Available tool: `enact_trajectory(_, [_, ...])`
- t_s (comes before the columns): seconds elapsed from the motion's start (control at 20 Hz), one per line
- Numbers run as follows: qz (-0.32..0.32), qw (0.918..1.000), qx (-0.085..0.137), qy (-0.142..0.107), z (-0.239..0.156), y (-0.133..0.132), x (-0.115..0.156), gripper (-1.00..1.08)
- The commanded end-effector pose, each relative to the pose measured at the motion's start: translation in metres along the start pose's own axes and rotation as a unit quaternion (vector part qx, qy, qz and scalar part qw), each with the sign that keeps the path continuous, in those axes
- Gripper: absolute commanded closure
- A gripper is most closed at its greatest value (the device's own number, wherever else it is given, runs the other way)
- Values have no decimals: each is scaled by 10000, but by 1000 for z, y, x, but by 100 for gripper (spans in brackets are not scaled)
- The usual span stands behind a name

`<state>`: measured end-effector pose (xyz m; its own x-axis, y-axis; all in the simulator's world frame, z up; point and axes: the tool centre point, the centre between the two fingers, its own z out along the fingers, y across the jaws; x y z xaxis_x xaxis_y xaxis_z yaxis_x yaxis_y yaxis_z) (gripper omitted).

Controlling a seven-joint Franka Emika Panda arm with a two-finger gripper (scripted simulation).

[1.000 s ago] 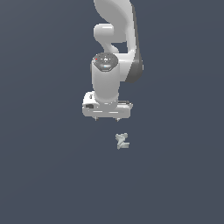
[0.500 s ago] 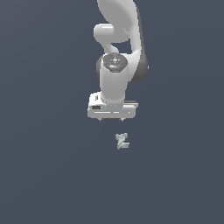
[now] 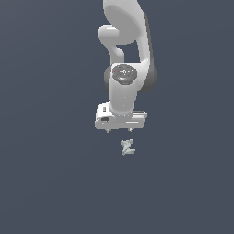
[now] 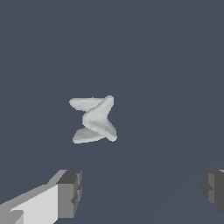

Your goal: Pick up the object and move it to a goal position.

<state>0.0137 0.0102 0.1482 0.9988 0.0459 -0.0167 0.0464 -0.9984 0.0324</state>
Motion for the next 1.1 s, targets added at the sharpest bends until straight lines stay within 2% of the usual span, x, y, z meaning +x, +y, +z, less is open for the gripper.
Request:
enact_trajectory(0.0, [-80,10000,27,14,10,-9,7,-92])
enact_trajectory(0.5, [-359,9992,142,82,51,-41,32,-92])
enact_trajectory(1.05, [-388,9991,155,82,65,-45,34,-92])
